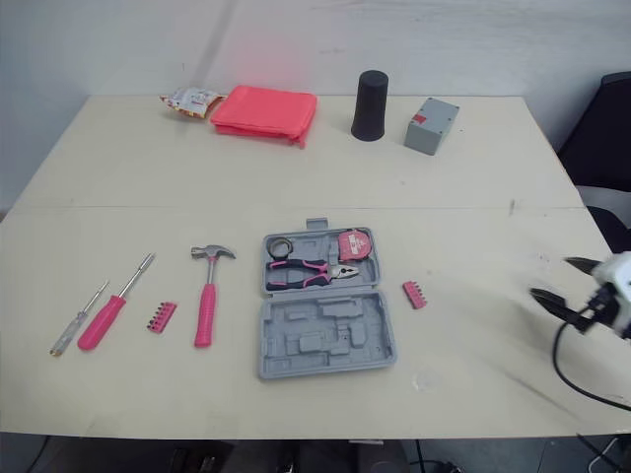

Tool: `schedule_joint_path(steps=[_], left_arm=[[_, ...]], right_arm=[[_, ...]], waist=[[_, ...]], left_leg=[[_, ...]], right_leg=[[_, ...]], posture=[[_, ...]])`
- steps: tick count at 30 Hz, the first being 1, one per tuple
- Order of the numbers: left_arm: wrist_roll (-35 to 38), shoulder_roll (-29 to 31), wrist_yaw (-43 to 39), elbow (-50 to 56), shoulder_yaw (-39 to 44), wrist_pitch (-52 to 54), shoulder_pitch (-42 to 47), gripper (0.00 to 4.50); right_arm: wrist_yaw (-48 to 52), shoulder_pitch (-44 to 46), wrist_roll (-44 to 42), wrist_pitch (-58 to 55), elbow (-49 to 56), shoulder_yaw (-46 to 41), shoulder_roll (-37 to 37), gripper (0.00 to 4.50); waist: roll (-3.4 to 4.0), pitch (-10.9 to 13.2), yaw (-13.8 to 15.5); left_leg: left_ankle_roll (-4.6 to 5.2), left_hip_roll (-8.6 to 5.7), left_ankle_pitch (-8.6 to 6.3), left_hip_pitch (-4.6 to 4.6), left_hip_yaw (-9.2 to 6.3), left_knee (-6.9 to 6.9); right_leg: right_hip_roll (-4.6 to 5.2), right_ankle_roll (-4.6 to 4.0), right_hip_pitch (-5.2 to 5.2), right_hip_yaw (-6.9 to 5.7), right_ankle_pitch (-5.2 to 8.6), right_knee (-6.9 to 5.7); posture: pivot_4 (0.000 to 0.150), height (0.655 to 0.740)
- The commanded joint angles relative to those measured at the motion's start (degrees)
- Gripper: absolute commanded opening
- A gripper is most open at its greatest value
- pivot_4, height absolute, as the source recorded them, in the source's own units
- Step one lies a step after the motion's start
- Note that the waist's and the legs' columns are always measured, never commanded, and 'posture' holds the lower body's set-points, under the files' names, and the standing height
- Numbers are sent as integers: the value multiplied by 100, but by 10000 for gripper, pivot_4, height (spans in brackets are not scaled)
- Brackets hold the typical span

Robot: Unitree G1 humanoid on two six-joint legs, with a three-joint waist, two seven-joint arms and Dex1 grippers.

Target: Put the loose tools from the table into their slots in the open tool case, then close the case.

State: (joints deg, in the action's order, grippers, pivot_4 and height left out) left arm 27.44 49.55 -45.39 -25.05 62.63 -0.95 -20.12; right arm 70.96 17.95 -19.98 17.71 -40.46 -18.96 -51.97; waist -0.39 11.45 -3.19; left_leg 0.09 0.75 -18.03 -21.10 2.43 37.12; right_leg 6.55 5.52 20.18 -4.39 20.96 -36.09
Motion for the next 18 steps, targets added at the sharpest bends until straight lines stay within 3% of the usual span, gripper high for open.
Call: schedule_joint_path(steps=[1, 6, 10, 18], left_arm=[[393, -165, -136, 1173, -19, 478, -286, 44411], [874, -616, 177, 3005, -128, 1435, -615, 44411], [1392, -1216, 899, 5155, -879, 2261, -892, 44411], [1502, -1915, 1988, 6372, -1406, 3052, -1085, 44411]], right_arm=[[558, -341, -824, -457, 1519, 9, 255, 44662], [480, -424, -1291, -606, 2639, 8, 860, 44662], [456, -418, -1534, -861, 3421, 372, 1314, 44662], [1141, -569, -1624, -627, 3800, 695, 1518, 44662]], waist=[[0, 0, 22], [-1, 0, 101], [-2, 0, 152], [-3, 0, 171]], left_leg=[[0, 0, 0, 0, 0, -2], [7, -1, -5, -14, 5, 2], [9, -1, -5, -10, 5, 9], [12, -2, 2, -7, 3, 11]], right_leg=[[0, 0, 1, -1, 0, 0], [0, 5, 8, 0, -3, 9], [0, 8, 0, 1, -5, 14], [-5, 8, -9, 3, -11, 18]], posture=[[1500, 7400], [1500, 7400], [1500, 7400], [1500, 7400]])
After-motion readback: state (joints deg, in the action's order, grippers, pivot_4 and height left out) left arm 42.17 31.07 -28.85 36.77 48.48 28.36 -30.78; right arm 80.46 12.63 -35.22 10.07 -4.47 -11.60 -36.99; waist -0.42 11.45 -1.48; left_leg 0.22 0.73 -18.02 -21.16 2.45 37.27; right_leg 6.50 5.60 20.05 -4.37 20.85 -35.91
